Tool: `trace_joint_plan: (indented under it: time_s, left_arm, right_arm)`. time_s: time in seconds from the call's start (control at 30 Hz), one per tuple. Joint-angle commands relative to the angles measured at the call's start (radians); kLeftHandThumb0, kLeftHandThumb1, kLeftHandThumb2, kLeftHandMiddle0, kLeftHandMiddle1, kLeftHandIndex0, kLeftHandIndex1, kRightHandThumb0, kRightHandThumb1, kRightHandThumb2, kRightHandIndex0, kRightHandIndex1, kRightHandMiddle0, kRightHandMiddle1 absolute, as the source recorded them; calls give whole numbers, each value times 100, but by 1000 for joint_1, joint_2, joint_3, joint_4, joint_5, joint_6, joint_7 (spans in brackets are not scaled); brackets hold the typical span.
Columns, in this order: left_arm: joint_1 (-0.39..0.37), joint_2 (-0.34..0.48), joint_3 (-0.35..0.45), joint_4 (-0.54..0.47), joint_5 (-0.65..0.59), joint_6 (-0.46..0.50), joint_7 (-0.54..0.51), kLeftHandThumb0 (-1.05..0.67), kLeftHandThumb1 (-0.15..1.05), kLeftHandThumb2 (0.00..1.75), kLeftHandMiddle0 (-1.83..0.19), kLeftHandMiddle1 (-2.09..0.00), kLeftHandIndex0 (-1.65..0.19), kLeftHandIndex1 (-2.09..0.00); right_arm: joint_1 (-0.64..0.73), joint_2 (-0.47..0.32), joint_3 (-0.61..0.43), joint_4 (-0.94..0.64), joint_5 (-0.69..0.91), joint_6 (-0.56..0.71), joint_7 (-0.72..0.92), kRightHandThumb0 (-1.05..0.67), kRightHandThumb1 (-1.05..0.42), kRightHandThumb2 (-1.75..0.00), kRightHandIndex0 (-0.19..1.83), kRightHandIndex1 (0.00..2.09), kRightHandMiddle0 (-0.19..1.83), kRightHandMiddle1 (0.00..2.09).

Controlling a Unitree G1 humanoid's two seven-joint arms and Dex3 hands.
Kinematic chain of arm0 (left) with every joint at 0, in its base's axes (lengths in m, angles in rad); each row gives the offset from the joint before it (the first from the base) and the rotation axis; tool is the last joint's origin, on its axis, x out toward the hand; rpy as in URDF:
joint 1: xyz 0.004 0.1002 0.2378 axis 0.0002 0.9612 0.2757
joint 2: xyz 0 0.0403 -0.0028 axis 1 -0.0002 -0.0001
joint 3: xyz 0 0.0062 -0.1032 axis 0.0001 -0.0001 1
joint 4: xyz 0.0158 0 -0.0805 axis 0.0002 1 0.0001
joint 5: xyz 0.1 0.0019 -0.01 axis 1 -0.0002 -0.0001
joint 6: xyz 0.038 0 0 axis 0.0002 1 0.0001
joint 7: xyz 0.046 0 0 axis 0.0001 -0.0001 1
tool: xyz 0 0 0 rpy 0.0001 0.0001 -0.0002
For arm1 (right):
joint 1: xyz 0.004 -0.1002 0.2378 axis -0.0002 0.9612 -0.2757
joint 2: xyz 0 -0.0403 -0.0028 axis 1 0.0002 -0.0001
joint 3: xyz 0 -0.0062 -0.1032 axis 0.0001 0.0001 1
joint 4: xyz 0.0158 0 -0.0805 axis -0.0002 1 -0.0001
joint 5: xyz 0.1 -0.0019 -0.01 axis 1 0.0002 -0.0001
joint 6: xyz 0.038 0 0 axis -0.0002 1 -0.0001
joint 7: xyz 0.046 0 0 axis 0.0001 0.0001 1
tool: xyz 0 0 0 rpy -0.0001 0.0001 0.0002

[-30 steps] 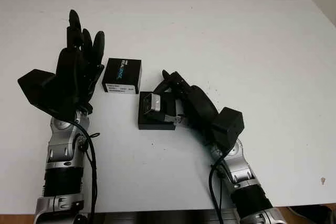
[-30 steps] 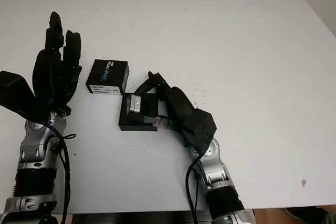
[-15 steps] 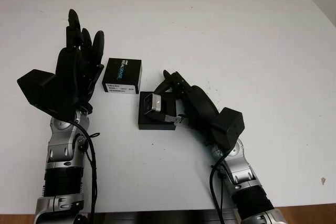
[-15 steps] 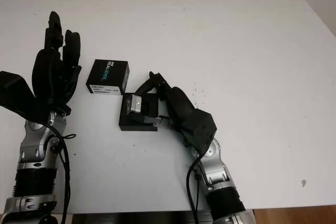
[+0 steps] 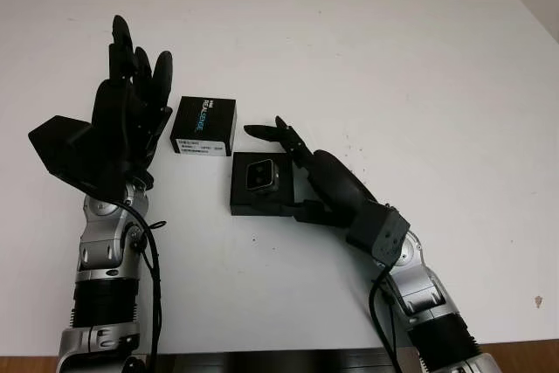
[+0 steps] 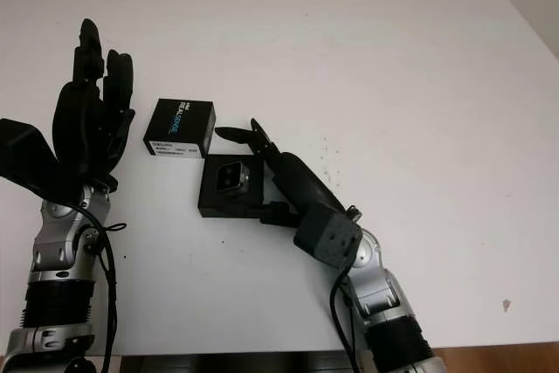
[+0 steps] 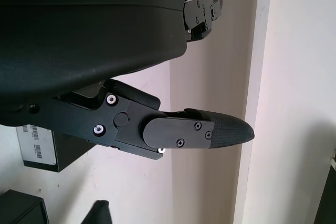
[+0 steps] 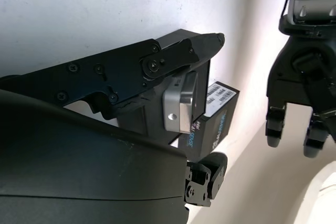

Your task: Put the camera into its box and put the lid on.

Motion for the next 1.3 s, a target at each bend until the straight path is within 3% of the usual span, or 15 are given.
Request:
trace_joint_plan:
  time_s: [0.0,0.27,0.37,0.5,0.57,0.67,0.73,1.27]
  left_arm:
    - [6,-1,1,-13,2,-14,1,-67,105,35,19,0,19,0]
    - [7,1,1,-18,0,-9,1,-67,105,34,19,0,19,0]
    - [6,0,2,-18,1,-7,6,-67,105,33,19,0,19,0]
    - [7,0,0,-19,1,-9,5,-67,105,33,19,0,19,0]
    - [6,-1,1,-16,1,-11,6,-67,105,33,19,0,19,0]
    - [7,-2,2,-17,-5,-9,3,-67,105,33,19,0,19,0]
    - [7,-3,3,-17,-8,-9,2,-67,105,33,19,0,19,0]
    - [10,0,0,-22,-3,-8,4,-67,105,33,19,0,19,0]
  right_arm:
    - [13,-9,-4,-29,9,-15,1,-58,-94,-5,-19,0,-19,55]
    - [13,-23,3,-30,0,-27,-3,-58,-93,-5,-19,0,-19,49]
    - [-4,-75,23,-13,-135,-144,-75,-66,-103,-13,-19,0,-19,35]
    - [-49,-174,45,5,-394,-327,-248,-73,-105,-39,-16,2,-19,21]
    - [-65,-210,49,9,-479,-373,-317,-75,-105,-48,-14,4,-16,24]
    - [-86,-252,58,25,-557,-422,-388,-77,-105,-54,-8,7,-19,51]
    - [-98,-277,67,32,-598,-440,-415,-78,-105,-56,-6,7,-19,58]
    - [-128,-338,118,57,-699,-415,-461,-80,-105,-60,-7,6,-18,59]
